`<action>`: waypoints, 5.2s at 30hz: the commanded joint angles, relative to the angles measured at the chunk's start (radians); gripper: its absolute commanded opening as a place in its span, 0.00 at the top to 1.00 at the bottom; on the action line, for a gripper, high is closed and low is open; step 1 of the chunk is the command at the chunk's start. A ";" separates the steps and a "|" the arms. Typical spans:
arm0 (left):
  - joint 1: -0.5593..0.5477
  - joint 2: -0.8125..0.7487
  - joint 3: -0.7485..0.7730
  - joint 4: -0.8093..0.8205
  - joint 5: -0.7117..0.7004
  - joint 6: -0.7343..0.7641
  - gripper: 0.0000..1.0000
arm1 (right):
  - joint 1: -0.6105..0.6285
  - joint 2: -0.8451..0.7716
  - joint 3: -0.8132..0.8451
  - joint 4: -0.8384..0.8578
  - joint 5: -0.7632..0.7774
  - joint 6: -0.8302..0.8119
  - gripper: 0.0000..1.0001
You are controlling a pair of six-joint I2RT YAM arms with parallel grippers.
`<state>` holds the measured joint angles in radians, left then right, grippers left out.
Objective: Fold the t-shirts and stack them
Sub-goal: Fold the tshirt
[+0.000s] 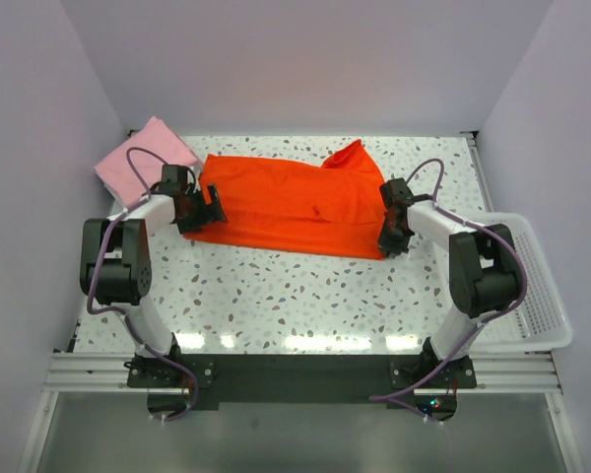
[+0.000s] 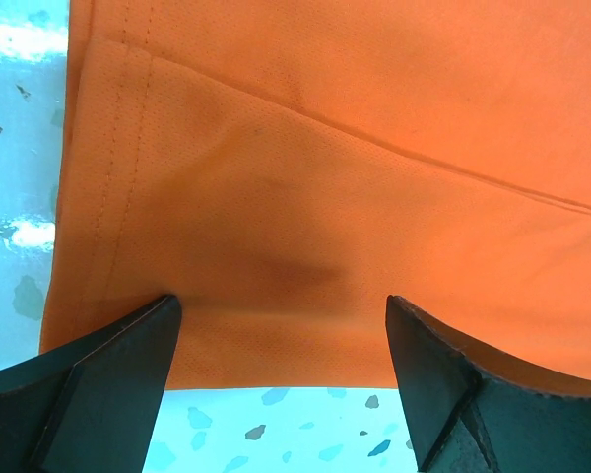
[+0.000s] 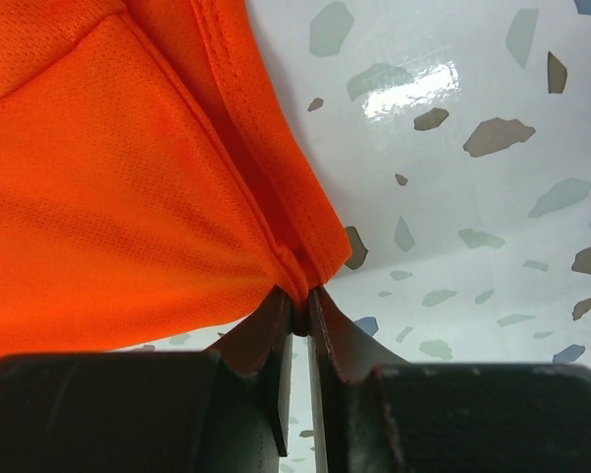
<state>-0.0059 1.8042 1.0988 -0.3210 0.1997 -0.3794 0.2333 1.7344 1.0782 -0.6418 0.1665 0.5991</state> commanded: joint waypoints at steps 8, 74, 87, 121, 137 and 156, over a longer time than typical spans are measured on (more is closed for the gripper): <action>0.020 -0.089 -0.013 -0.038 -0.010 0.031 0.07 | -0.002 -0.039 0.097 -0.059 0.019 -0.042 0.53; -0.083 -0.652 -0.519 -0.084 -0.059 -0.233 0.01 | 0.172 -0.230 -0.086 -0.065 -0.226 0.018 0.39; -0.082 -0.398 -0.291 0.017 -0.057 -0.193 0.00 | 0.172 0.040 0.176 0.005 -0.309 -0.042 0.39; -0.112 -0.764 -0.636 -0.105 0.037 -0.323 0.01 | 0.175 -0.085 -0.178 -0.007 -0.260 0.007 0.39; -0.091 -0.573 -0.284 -0.105 -0.043 -0.271 0.00 | 0.138 -0.093 0.227 -0.187 -0.180 -0.062 0.38; 0.038 -0.306 -0.085 -0.053 -0.071 -0.236 0.00 | -0.023 0.482 0.819 -0.148 -0.234 -0.121 0.39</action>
<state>0.0261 1.4841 0.9680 -0.4168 0.1490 -0.6319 0.2115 2.1933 1.8301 -0.7944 -0.0483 0.4942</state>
